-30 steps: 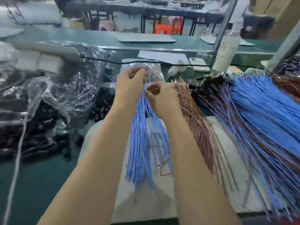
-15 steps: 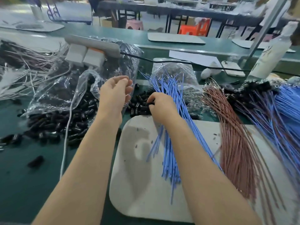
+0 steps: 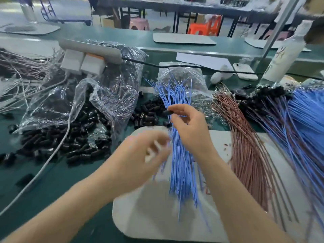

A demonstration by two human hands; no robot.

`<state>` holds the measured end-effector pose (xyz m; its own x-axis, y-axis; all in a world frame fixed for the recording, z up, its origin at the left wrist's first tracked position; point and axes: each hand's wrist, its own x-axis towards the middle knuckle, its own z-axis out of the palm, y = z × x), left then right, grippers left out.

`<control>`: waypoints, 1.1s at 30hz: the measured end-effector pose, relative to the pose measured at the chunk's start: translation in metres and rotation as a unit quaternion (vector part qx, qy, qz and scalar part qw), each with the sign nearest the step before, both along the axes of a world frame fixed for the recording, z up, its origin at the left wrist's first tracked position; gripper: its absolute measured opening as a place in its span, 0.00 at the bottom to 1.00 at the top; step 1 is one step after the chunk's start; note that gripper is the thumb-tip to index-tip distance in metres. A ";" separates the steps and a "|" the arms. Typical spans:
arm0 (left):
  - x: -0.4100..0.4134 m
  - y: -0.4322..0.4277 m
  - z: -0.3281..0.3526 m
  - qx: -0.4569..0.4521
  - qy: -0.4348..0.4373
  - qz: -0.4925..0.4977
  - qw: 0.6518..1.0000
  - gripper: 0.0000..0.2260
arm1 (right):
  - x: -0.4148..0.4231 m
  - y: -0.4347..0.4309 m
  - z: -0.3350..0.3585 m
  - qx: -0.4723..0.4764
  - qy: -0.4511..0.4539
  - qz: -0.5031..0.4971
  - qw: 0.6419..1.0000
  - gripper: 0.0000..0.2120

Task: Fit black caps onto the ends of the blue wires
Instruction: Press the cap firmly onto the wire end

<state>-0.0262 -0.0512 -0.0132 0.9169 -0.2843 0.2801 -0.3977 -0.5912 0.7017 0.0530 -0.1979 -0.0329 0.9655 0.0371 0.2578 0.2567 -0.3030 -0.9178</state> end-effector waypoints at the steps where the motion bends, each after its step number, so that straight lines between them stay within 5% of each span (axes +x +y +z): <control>1: 0.019 -0.016 0.001 -0.089 0.019 0.073 0.993 0.05 | -0.001 0.004 0.000 0.034 -0.010 -0.015 0.999 0.11; 4: 0.064 -0.052 -0.002 -0.292 0.126 0.196 0.927 0.07 | 0.001 0.008 -0.001 0.065 -0.038 -0.063 0.995 0.09; 8: 0.088 -0.070 -0.008 -0.476 0.245 0.178 0.826 0.13 | 0.011 -0.001 -0.004 -0.010 -0.072 -0.116 0.991 0.10; 12: 0.097 -0.060 -0.016 -0.534 0.261 0.163 0.787 0.11 | 0.017 0.000 -0.004 -0.047 -0.084 -0.088 0.991 0.11; 16: 0.103 -0.051 -0.022 -0.582 0.259 0.176 0.750 0.06 | 0.021 -0.006 -0.008 0.041 -0.034 -0.063 0.997 0.10; 19: 0.106 -0.050 -0.023 -0.603 0.238 0.167 0.743 0.04 | 0.028 -0.019 -0.016 -0.094 -0.044 -0.158 0.982 0.02; 23: 0.104 -0.054 -0.028 -0.587 0.216 0.183 0.759 0.02 | 0.033 -0.018 -0.028 -0.330 0.054 -0.156 0.929 0.20; 29: 0.105 -0.056 -0.033 -0.563 0.207 0.206 0.773 0.03 | 0.035 -0.019 -0.025 -0.279 0.067 -0.160 0.945 0.07; 33: 0.104 -0.059 -0.033 -0.549 0.208 0.194 0.786 0.03 | 0.035 -0.032 -0.019 -0.161 0.090 -0.152 0.971 0.05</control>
<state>0.0777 -0.1103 -0.0464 0.9522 0.2430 -0.1852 0.0612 0.4420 0.8949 0.0884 -0.2297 -0.0518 0.9729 -0.2050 0.1067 -0.0444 -0.6191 -0.7840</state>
